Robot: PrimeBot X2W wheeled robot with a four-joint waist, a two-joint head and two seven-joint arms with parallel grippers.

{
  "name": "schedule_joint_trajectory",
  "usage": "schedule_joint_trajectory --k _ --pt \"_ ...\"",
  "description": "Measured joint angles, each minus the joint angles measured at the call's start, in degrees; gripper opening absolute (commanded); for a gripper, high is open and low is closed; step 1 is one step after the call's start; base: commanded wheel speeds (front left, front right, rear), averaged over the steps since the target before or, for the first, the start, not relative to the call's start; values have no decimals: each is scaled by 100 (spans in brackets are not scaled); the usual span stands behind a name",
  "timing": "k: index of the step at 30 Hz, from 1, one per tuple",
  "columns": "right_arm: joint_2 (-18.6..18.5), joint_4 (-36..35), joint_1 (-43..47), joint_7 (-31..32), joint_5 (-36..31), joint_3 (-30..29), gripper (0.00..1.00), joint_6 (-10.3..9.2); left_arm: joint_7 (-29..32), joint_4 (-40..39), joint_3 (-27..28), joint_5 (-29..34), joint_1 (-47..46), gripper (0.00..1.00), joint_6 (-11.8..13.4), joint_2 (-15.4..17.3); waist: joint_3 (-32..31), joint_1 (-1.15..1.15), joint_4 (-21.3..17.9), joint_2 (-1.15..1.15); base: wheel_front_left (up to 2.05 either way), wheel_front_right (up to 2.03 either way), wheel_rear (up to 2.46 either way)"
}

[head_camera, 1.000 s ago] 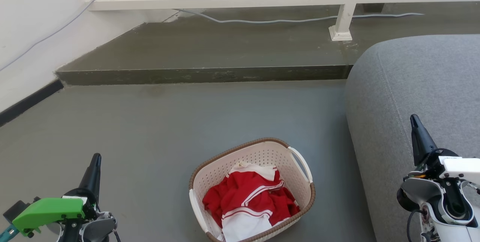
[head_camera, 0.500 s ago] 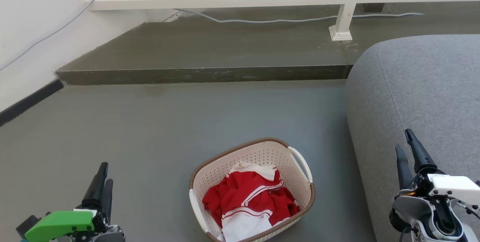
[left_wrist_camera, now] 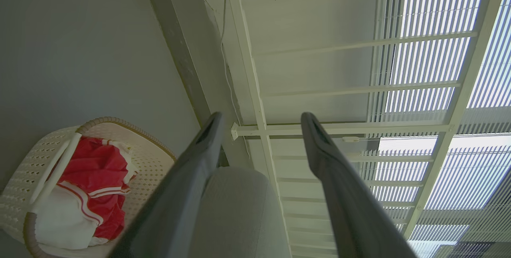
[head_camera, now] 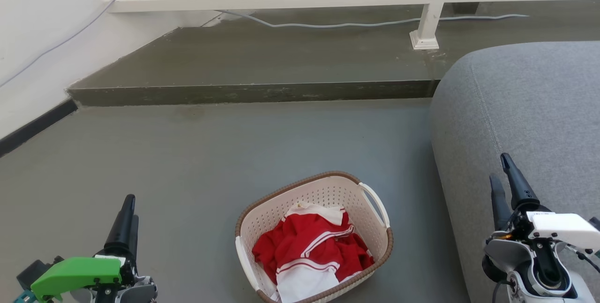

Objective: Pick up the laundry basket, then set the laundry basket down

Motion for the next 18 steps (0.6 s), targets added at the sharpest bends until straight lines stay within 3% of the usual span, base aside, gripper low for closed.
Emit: schedule_joint_trajectory --k 18 --pt "-409 -156 -137 -398 -1397 745 100 1 -450 -200 -470 1125 -12 100 0 331 45 0 -42 0 0 0 0"
